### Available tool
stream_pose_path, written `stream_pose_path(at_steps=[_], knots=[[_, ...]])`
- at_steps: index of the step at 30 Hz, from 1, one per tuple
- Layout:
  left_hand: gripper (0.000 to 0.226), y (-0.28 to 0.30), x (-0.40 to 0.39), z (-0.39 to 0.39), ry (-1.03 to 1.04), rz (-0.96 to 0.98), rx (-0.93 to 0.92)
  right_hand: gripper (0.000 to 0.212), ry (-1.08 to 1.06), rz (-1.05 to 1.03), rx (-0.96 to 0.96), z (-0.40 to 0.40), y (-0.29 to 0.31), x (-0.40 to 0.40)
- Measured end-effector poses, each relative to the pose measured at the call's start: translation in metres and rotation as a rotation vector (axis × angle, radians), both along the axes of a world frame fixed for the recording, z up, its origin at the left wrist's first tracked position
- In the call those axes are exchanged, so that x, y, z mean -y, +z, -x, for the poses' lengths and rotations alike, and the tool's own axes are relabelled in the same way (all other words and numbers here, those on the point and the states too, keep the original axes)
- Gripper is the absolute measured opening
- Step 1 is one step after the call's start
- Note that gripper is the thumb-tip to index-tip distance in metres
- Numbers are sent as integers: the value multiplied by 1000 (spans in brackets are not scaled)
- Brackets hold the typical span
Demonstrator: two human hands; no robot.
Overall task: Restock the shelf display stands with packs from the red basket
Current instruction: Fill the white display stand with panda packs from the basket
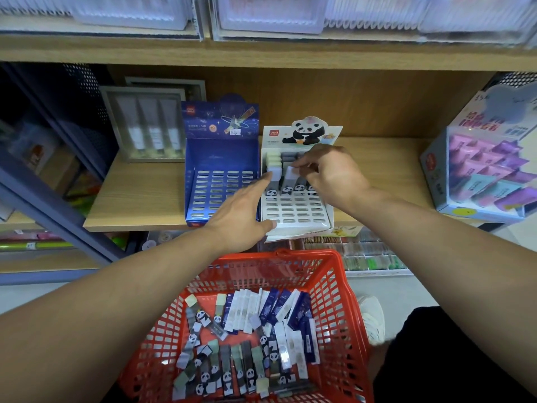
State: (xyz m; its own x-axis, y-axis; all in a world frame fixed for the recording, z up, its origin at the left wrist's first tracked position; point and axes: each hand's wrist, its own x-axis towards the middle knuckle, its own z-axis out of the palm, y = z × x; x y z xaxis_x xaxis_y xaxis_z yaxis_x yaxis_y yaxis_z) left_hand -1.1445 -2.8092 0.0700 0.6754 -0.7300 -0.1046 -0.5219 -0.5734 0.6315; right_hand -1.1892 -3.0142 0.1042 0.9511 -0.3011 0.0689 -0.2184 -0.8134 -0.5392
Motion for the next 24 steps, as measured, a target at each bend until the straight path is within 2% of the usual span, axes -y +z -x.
stream_pose_path(at_steps=[6,15,24], knots=[[94,1,9,-2,36,54,24,27,-7,148,9,-4,-5,-4],[95,-1,8,-3,10,13,75,25,-78,309,-136,-10,-2,-6],[96,2,8,-4,-15,-16,93,39,-8,495,-237,-5,-1,-11]])
